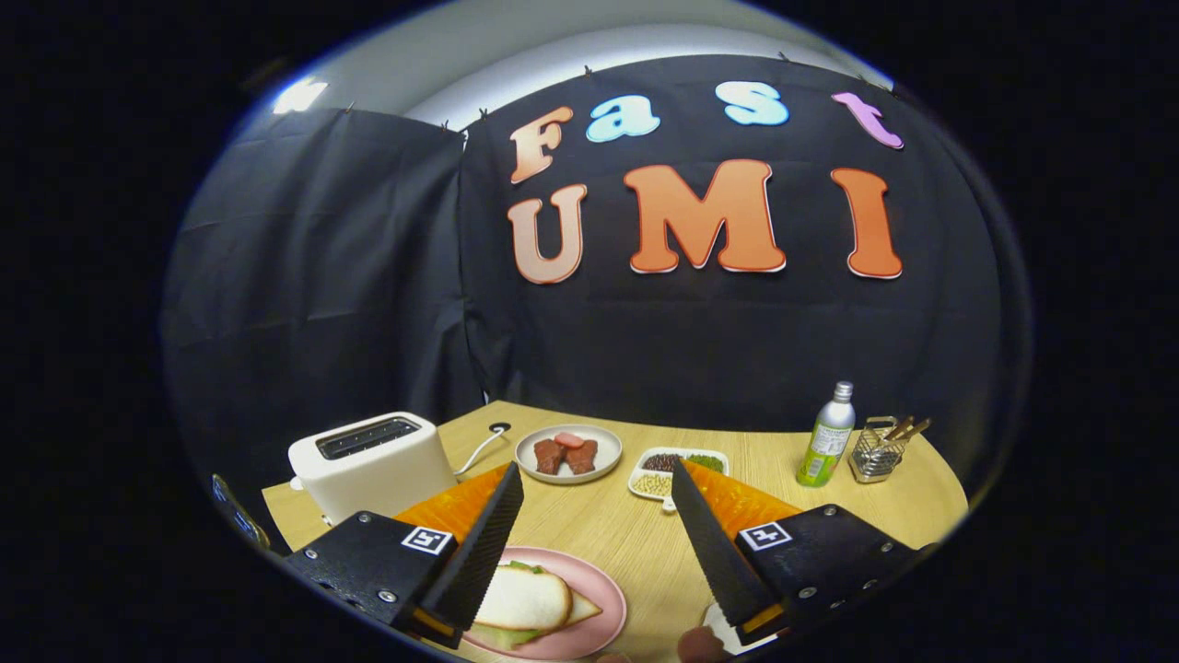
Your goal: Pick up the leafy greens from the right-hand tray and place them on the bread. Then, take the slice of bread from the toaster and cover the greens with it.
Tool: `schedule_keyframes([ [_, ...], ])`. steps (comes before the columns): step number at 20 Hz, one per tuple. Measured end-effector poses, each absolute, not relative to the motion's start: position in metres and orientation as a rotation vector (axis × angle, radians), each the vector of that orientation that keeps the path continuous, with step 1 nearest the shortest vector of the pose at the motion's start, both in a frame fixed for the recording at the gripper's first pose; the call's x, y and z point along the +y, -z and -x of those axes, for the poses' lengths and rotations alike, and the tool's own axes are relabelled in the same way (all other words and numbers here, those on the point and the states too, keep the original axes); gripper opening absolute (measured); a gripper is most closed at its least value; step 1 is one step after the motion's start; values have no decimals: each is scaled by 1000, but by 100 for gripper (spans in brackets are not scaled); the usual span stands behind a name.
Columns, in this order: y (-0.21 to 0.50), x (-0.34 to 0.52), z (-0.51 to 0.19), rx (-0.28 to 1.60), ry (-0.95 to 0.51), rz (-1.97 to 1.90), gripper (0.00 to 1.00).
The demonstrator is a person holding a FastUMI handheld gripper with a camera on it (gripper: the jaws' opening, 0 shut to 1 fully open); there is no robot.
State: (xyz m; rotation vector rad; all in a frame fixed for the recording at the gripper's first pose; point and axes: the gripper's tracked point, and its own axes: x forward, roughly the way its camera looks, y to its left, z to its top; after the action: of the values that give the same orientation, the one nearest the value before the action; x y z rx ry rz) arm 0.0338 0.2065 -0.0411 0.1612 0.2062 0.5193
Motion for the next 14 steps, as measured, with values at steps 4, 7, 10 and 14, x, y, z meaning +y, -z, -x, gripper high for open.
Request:
schedule_keyframes([
  [4,19,195,-36,114,-473,-139,97],
  [7,14,187,-38,94,-448,-104,97],
  [10,6,182,-41,55,-415,-73,97],
  [14,-2,183,-41,31,-410,-73,97],
])
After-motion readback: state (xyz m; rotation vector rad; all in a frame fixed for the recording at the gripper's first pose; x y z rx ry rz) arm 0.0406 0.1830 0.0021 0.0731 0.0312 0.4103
